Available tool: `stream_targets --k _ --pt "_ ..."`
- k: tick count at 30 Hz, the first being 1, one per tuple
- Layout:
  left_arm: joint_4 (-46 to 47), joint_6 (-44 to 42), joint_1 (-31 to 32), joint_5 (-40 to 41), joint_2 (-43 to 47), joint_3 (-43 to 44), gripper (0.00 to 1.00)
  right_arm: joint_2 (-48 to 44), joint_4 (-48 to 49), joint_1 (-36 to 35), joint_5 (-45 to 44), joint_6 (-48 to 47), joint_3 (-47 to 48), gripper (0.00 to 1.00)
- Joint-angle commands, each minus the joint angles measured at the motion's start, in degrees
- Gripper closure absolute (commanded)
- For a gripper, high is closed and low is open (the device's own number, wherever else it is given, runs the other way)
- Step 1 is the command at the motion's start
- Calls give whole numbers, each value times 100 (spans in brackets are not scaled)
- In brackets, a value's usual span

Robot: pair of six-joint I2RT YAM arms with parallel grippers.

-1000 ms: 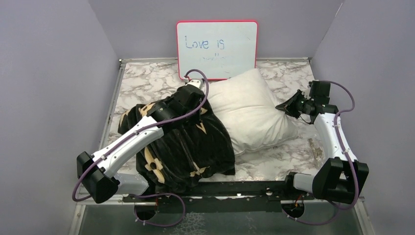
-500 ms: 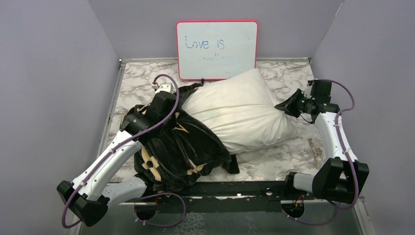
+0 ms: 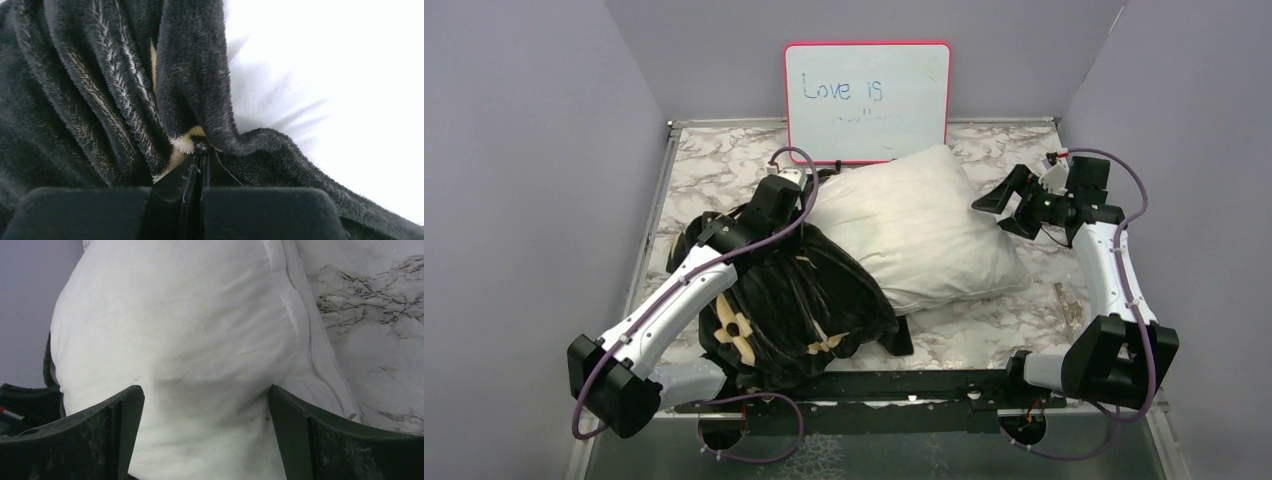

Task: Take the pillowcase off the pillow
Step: Remove the pillow from the pillowcase.

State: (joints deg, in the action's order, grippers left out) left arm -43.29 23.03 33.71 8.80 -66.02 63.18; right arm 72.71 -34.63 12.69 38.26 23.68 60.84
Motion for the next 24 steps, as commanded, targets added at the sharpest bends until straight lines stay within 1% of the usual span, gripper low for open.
stream_targets --k 1,2,3,5,6,7,9,13,16,20,22,23,24 --pt "419 -357 -34 -226 -534 116 100 353 -207 -51 510 -299 -234 0" --pt "522 -386 -32 -262 -640 162 100 410 -172 -77 559 -298 -325 1" --pt "628 -394 -32 -272 -747 202 100 479 -150 -106 575 -276 -408 6" --pt "860 -400 -32 -240 -976 318 100 466 -55 -122 522 -91 -585 29" --pt "905 -374 -29 -112 -1140 509 100 389 9 -118 418 86 -666 40" --pt "886 -373 -24 8 -1330 745 100 250 32 -117 142 309 -719 45" --pt "818 -487 12 207 -1780 1294 100 -200 311 -117 -107 600 -905 49" --pt "824 -847 95 306 -2517 2311 100 -789 488 -122 -733 944 -913 50" --pt "829 -1110 109 369 -2916 2909 100 -787 174 -122 -1249 842 -665 47" --pt "839 -1435 101 587 -3123 3332 100 -637 -341 -116 -1681 703 -323 43" --pt "846 -1607 100 615 -3152 3469 100 -669 -363 -115 -1669 629 -229 40" --pt "853 -1687 100 661 -3142 3494 100 -715 -341 -119 -1516 544 -169 38" --pt "901 -1766 94 712 -3118 3492 100 -771 -311 -117 -1370 447 -94 34"
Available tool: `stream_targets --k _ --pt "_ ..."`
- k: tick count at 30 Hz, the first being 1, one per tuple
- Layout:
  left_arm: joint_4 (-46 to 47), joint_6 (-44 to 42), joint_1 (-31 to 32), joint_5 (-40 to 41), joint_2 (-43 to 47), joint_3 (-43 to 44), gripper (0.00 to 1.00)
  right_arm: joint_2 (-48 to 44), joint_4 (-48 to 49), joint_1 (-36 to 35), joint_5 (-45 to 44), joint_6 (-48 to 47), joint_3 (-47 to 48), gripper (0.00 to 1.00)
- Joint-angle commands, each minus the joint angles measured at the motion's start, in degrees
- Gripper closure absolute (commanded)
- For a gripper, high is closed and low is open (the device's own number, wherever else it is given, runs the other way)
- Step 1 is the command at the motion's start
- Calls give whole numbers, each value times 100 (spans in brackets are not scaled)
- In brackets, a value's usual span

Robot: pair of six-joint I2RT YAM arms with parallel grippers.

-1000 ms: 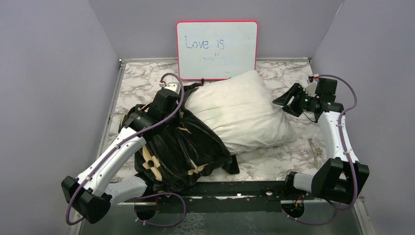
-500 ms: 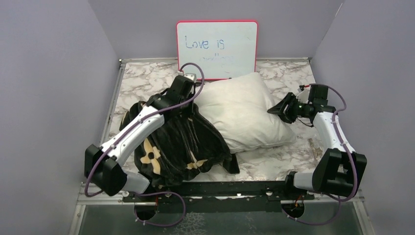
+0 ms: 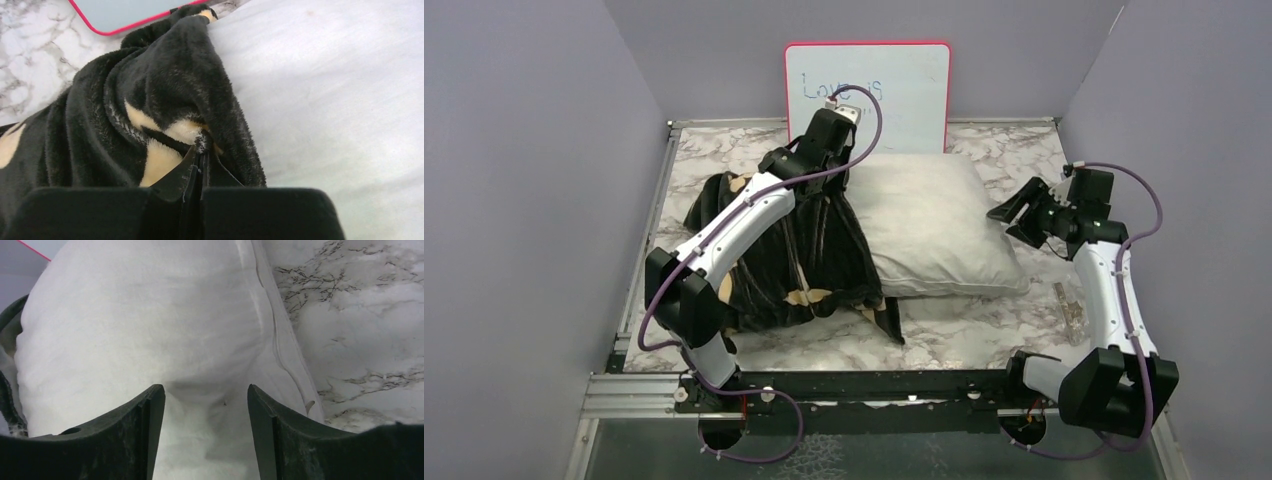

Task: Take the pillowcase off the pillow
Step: Remove the pillow from the pillowcase.

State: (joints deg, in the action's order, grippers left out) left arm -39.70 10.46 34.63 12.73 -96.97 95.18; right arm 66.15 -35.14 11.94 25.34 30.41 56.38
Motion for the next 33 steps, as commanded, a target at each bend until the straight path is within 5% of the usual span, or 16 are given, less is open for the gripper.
stream_targets --k 1,8,13,20,22,27,33 --pt "575 -576 -4 349 -11 319 100 -172 -183 -39 164 -308 412 29" --pt "665 -940 -65 292 -159 903 100 -373 393 -157 1923 -455 830 11" --pt "513 -770 -129 378 -66 925 100 -59 106 -1404 1519 -757 1342 10" --pt "143 14 -510 585 993 -586 34 702 -324 -3086 273 -1202 1648 10" --pt "65 231 -742 455 1486 -1061 22 1031 -569 -3452 -147 -1269 1738 11" --pt "-367 803 -783 -392 2716 -1702 14 1610 -670 -3794 -1229 -1077 1523 22" --pt "-396 1852 -753 -2737 4013 -2760 14 2224 -532 -3793 -1743 -769 1371 32"
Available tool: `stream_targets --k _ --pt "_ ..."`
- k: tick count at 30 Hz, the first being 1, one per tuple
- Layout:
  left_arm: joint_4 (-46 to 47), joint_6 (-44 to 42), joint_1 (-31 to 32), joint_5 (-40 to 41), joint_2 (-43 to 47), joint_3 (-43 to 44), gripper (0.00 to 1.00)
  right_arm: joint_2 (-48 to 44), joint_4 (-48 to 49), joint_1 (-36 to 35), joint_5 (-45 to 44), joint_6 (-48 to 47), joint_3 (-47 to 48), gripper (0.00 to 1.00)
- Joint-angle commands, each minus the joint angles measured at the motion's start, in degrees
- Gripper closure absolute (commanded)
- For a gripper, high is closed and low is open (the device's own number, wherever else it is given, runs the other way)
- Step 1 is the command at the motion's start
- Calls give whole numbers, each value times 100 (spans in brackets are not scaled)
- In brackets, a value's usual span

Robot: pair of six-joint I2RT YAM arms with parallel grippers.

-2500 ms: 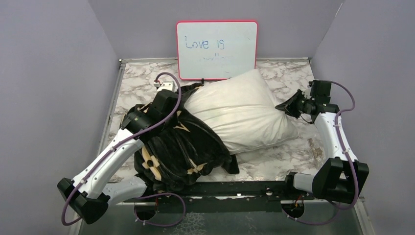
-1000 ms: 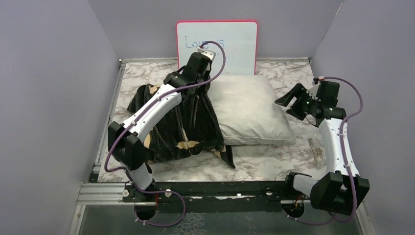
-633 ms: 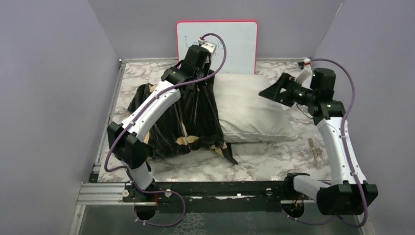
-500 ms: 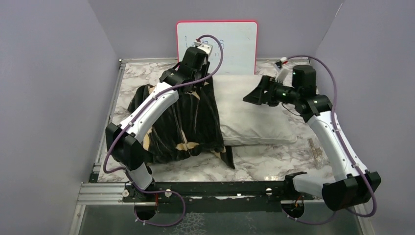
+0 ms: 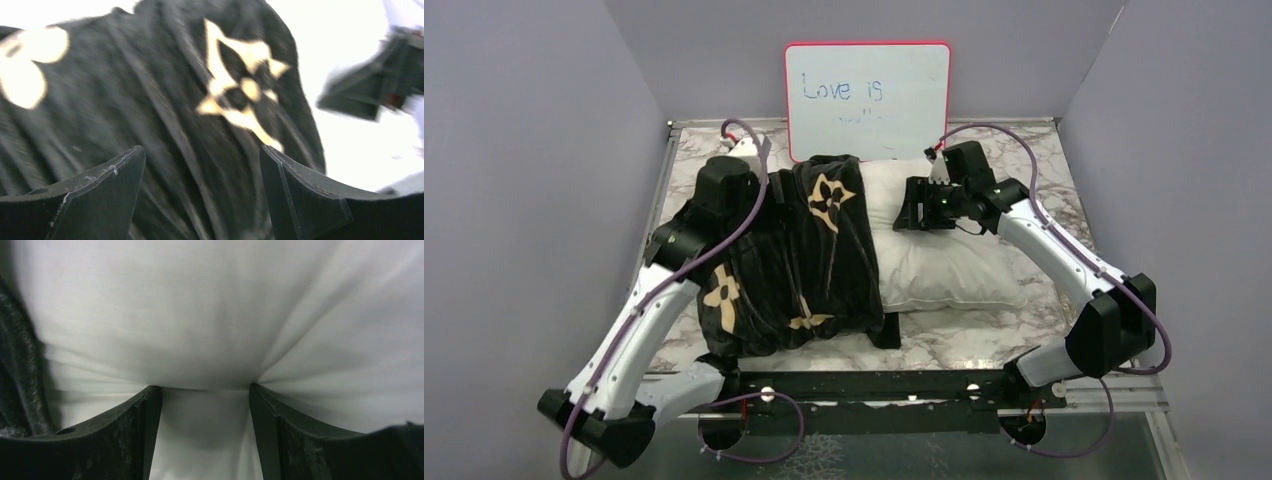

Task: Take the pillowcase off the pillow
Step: Remove the pillow from the pillowcase.

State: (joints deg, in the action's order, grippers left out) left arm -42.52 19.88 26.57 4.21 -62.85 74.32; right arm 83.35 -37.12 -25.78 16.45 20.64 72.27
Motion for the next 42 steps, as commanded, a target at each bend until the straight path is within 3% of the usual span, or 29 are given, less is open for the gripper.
stream_targets --k 1,5,9,12,18,19,22,24,27,33,37,42 --pt "-116 1057 89 -2216 744 -921 14 568 -268 -16 -886 283 -248 32" --pt "-122 1623 497 -2657 1249 -1921 14 693 -32 -15 -909 553 -292 32" --pt "-227 2208 1084 -1575 1555 -2383 12 678 98 -18 -647 637 -289 32" --pt "-268 2248 1229 -776 1271 -2402 14 599 104 -20 -552 668 -346 32" --pt "-525 1570 1455 918 -207 -1699 92 106 -13 -11 -997 691 -514 32" --pt "-639 1499 1456 1230 -356 -1528 100 8 -46 -8 -1321 687 -553 32" --pt "-934 1283 1456 2127 -547 -1036 100 -189 -212 106 -1995 723 -706 32" --pt "-1173 1189 1403 2857 -563 -738 100 -262 -210 331 -1977 730 -898 35" --pt "-1837 1169 1029 3345 -498 -289 100 -265 -76 711 -1605 678 -1214 37" --pt "-2497 1135 97 3374 557 -460 100 -82 145 780 -1134 756 -1534 37" --pt "-2878 1100 -219 3400 688 -737 100 43 212 782 -985 791 -1505 38" --pt "-2149 753 -222 2244 589 -1225 100 -157 -17 785 -877 734 -1192 36"
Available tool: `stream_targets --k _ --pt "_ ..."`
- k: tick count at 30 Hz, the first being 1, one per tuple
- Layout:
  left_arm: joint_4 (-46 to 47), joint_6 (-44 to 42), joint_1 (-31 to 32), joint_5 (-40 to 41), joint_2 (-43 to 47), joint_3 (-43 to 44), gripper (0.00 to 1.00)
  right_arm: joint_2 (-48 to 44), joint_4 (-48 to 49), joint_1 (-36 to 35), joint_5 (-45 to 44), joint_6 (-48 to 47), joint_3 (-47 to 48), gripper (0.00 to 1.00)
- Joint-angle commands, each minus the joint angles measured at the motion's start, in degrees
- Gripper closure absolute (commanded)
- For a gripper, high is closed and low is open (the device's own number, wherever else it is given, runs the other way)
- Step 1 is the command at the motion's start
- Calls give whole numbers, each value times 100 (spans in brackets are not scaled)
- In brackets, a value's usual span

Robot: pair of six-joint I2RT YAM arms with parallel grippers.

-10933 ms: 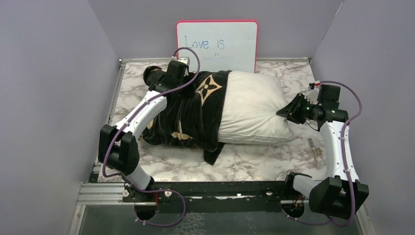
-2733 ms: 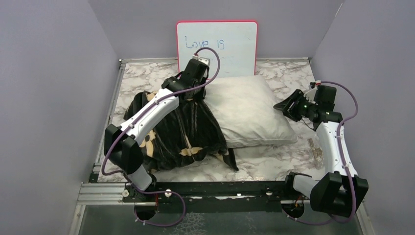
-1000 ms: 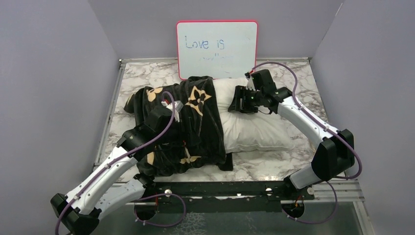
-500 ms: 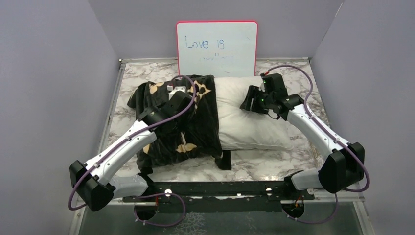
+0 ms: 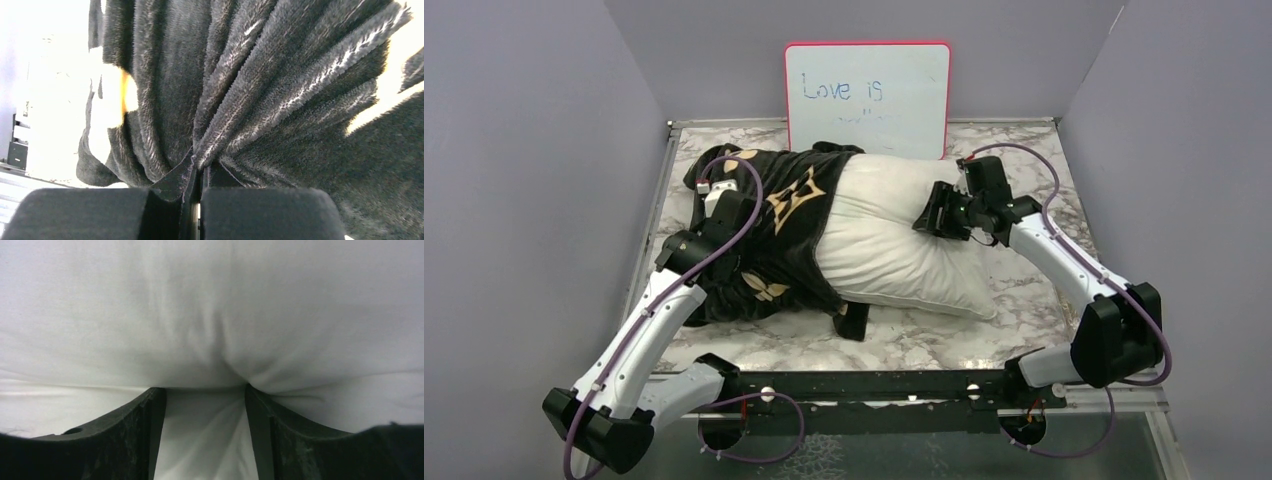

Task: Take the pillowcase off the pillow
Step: Remove the pillow from the pillowcase.

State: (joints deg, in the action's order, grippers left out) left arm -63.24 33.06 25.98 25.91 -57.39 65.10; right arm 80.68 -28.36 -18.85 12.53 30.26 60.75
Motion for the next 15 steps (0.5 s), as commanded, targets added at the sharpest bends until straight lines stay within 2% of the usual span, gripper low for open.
stream_targets --k 1,3,5,6,7,11,15 --pt "152 -644 -163 -193 35 -365 100 -30 -990 91 -602 -230 61 33" --pt "533 -726 -165 -600 -2 -457 100 -357 -1189 85 -1055 -239 258 23" --pt "723 -751 -163 -735 -111 -468 100 -644 -1371 110 -1845 -229 396 6" --pt "772 -789 -163 -752 -183 -453 100 -765 -1459 200 -2127 -168 438 1" --pt "784 -818 -163 -757 -250 -436 100 -847 -1492 386 -2166 -165 427 0" --pt "830 -904 -163 -793 -404 -460 100 -905 -1360 1682 -1131 -299 133 0" --pt "880 -883 -163 -886 -325 -528 100 -541 -1080 1850 302 -382 -256 0"
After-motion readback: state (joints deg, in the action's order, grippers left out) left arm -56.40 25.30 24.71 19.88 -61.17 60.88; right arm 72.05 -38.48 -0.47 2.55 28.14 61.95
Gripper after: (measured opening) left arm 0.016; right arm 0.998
